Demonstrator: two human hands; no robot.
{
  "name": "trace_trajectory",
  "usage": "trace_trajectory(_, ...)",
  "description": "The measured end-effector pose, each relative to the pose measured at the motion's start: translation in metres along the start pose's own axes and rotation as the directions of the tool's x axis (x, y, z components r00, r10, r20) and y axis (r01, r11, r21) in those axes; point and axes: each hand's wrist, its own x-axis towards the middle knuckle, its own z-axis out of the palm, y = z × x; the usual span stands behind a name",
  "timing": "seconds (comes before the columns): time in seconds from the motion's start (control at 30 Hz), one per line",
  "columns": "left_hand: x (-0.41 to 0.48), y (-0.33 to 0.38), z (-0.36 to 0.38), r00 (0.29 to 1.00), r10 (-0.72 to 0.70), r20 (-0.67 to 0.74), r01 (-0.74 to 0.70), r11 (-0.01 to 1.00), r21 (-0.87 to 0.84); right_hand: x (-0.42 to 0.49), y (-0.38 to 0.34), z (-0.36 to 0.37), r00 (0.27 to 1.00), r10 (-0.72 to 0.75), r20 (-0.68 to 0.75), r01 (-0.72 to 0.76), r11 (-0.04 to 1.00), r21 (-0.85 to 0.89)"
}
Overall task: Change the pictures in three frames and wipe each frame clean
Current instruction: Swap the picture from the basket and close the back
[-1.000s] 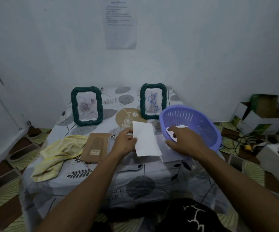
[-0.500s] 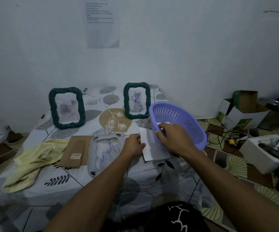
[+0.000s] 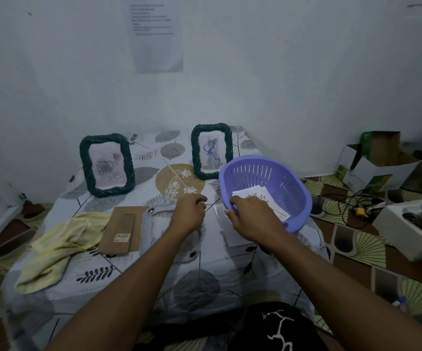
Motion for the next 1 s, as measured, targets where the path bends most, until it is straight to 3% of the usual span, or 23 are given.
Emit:
trace_trajectory(0.1,-0.007,0.008,-0.009,0.999,-0.002,0.041,0.010,0.982,-0.191,0.003,-0.002,-0.004,0.999,0.014,0.038,-0.015,1.000,0.011)
trace_trajectory(0.17,-0.010,0.020,-0.008,0.997,0.006,0.078,0.018,0.954,-0.300,0.008,0.001,-0.008,0.993,0.072,0.096,-0.082,0.991,0.107)
trace_trajectory(0.3,-0.010,0.037,0.006,0.994,0.006,0.110,0.035,0.929,-0.370,0.023,0.036,-0.018,0.967,0.204,0.150,-0.234,0.948,0.217)
trace_trajectory(0.43,-0.008,0.043,0.015,0.996,-0.053,0.066,0.074,0.918,-0.389,0.033,0.067,-0.026,0.927,0.299,0.225,-0.324,0.942,0.084)
trace_trajectory(0.63,-0.006,0.036,0.016,0.999,-0.022,0.043,0.037,0.930,-0.365,0.050,0.058,-0.010,0.850,0.332,0.410,-0.288,0.943,-0.166)
trace_trajectory(0.83,-0.005,0.033,0.014,0.998,-0.001,0.061,0.023,0.931,-0.366,0.050,0.042,0.002,0.897,0.260,0.357,-0.158,0.944,-0.290)
trace_trajectory(1.0,-0.004,0.031,0.014,0.998,0.004,0.070,0.022,0.929,-0.370,0.053,0.048,0.001,0.900,0.325,0.291,-0.267,0.938,-0.221)
